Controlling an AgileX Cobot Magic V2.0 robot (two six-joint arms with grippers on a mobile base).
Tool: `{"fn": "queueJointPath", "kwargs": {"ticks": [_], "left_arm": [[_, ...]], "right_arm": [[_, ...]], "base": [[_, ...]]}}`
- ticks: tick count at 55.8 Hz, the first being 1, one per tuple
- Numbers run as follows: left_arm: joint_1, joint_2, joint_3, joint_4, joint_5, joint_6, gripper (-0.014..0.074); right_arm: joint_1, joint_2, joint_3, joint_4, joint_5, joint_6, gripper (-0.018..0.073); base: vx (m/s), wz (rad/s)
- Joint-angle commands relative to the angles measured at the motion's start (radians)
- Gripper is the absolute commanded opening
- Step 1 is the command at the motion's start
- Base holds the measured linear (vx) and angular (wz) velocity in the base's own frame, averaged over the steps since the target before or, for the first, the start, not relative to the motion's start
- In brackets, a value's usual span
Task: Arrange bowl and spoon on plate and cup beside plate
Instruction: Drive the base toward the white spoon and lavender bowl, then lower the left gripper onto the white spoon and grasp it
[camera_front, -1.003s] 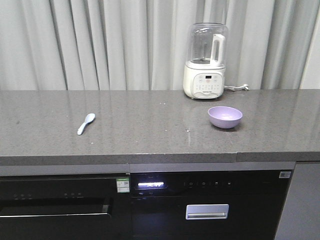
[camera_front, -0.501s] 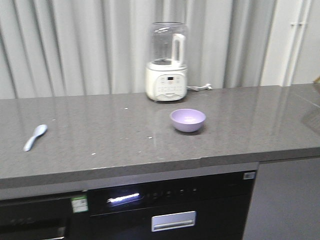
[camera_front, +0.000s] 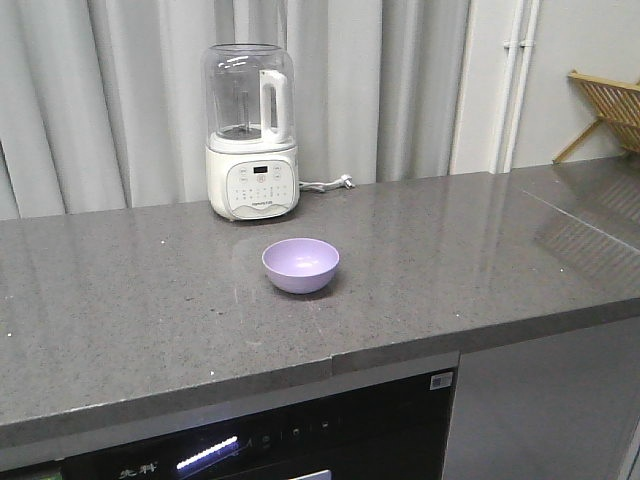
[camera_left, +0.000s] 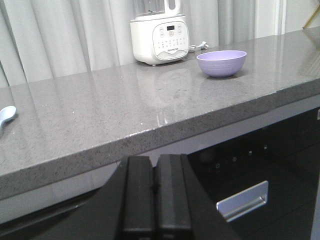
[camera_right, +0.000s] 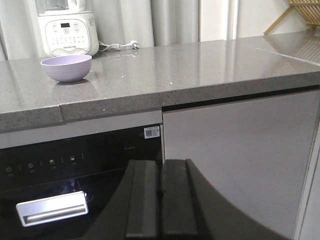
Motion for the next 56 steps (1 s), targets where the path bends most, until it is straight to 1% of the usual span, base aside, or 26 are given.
{"fn": "queueJointPath", "kwargs": {"ticks": [1,12,41,56], "left_arm": [[0.002,-0.007,-0.026,-0.009,-0.082,-0.006,0.0000],[0.002,-0.007,-0.026,-0.009,-0.082,-0.006,0.0000],[0.002,-0.007,-0.026,-0.009,-0.082,-0.006,0.0000],[0.002,-0.007,-0.026,-0.009,-0.082,-0.006,0.0000]], "right_arm": [[-0.006,-0.004,0.003,-0.006,-0.083,-0.014,-0.0008],[-0.006,-0.004,0.003,-0.006,-0.083,-0.014,-0.0008],[-0.006,-0.004,0.003,-0.006,-0.083,-0.014,-0.0008],[-0.006,-0.004,0.003,-0.006,-0.083,-0.014,-0.0008]], "base": [[0.24,0.02],[0.26,0.17],[0.31,0.40],[0.27,0.19]]}}
